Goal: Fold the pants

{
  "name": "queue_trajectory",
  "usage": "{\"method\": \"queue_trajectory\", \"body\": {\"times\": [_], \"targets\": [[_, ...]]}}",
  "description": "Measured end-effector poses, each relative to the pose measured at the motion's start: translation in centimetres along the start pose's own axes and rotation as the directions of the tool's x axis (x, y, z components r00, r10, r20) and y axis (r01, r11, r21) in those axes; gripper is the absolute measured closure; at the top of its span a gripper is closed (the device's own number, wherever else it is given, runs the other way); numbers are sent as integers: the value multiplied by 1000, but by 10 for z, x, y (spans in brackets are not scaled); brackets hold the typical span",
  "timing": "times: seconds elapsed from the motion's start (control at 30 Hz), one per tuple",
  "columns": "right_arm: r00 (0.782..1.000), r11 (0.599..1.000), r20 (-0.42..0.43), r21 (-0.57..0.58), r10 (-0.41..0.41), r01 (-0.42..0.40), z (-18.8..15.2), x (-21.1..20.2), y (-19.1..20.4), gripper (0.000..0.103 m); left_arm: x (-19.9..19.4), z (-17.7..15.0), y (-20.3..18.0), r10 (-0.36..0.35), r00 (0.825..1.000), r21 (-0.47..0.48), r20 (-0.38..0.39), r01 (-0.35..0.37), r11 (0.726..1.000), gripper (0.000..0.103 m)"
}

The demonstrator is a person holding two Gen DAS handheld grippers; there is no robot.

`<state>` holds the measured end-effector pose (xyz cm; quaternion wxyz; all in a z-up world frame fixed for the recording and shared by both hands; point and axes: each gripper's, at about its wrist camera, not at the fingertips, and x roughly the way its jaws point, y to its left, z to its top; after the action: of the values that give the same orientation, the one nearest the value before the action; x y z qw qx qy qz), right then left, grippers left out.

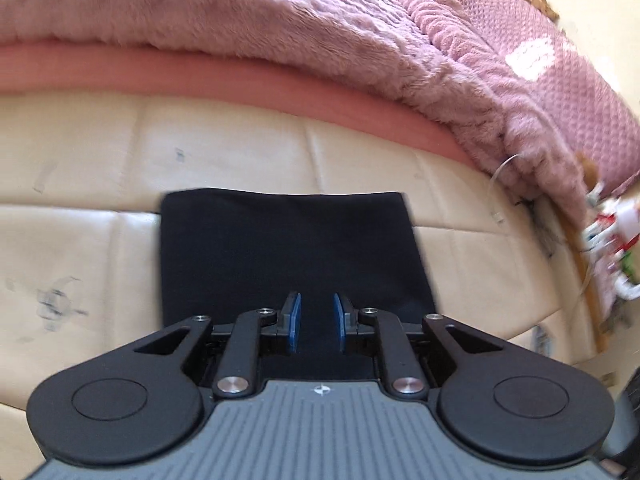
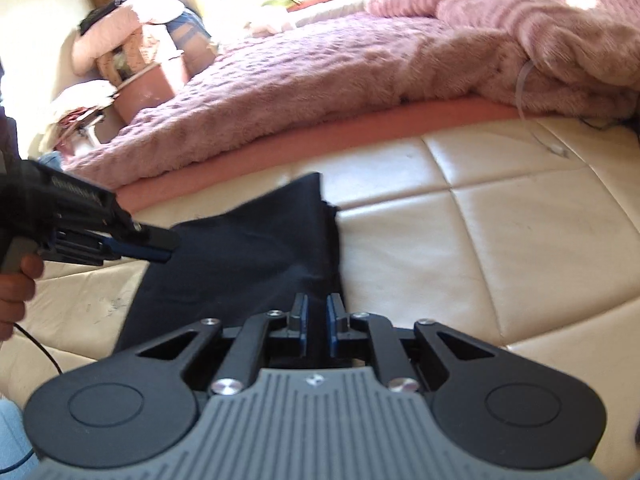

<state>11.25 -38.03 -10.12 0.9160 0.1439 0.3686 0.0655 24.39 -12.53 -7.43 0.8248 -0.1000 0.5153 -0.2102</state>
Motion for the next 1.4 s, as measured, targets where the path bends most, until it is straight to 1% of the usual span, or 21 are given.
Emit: {"method": "queue_trajectory", "body": {"times": [0.03,0.1,0.13,0.2,0.27,0.33,0.37,0.43,0.47,0.57,0.67,0.7,0.73,0.87,0.93,1.03,1.17,1.23,1.27,1.33,1.4], "targets": [[1000,1000,-2,-23,13,-13,1,2,7,96,-4,-5,5,18,1000,23,8,-18,1000,85],[1000,997,-13,-75,28,-29,3,7,22,96,-7,-14,15,27,999,43,18,-27,999,85],[999,995,-24,-100,20,-23,2,10,28,96,-8,-18,22,27,1000,50,15,-28,998,85],[998,992,-53,-128,-28,21,-3,19,31,97,-4,-25,31,19,1000,47,5,-19,999,85],[993,990,-88,-121,-79,68,-8,28,23,98,1,-33,39,18,1000,36,-7,-18,999,85],[987,990,-124,-107,-101,88,-16,36,14,101,4,-38,47,8,1000,25,-8,-8,1000,85],[985,990,-138,-109,-108,93,-19,39,12,101,5,-39,50,13,1000,23,-10,-13,1000,87],[982,988,-147,-114,-117,101,-25,44,9,102,11,-43,57,22,999,21,-25,-21,1000,95],[981,989,-152,-107,-117,101,-25,45,8,103,14,-44,59,24,999,14,-26,-24,1000,97],[978,990,-174,-98,-113,97,-21,45,6,103,9,-43,61,-2,1000,0,-15,2,1000,97],[983,996,-171,-64,-73,63,-7,37,3,102,-2,-36,66,-25,999,-2,36,25,1000,94],[986,997,-154,-53,-65,57,0,35,1,101,-4,-33,70,-25,998,-15,57,26,1000,89],[990,997,-129,-50,-63,57,8,35,-1,95,-6,-28,75,-20,997,-33,78,23,999,86],[998,999,-50,-17,-43,42,43,50,-13,79,0,-6,94,5,994,-120,106,8,993,85],[999,999,-30,16,-29,30,60,63,-20,78,6,6,98,7,993,-134,117,9,991,85],[1000,997,-20,79,1,0,80,86,-30,67,14,18,101,14,993,-147,119,4,989,85],[998,982,-38,181,57,-49,93,119,-45,66,22,26,103,7,994,-153,112,11,988,85],[995,971,-50,228,83,-70,92,131,-52,67,25,27,105,4,994,-151,108,13,988,85],[993,965,-55,247,104,-87,92,136,-54,75,26,27,106,0,994,-153,107,16,988,85],[990,959,-46,258,130,-114,89,135,-54,99,27,28,107,-9,994,-155,107,25,988,85],[990,960,0,245,139,-135,88,119,-47,100,25,28,106,-26,993,-150,119,44,988,85]]}}
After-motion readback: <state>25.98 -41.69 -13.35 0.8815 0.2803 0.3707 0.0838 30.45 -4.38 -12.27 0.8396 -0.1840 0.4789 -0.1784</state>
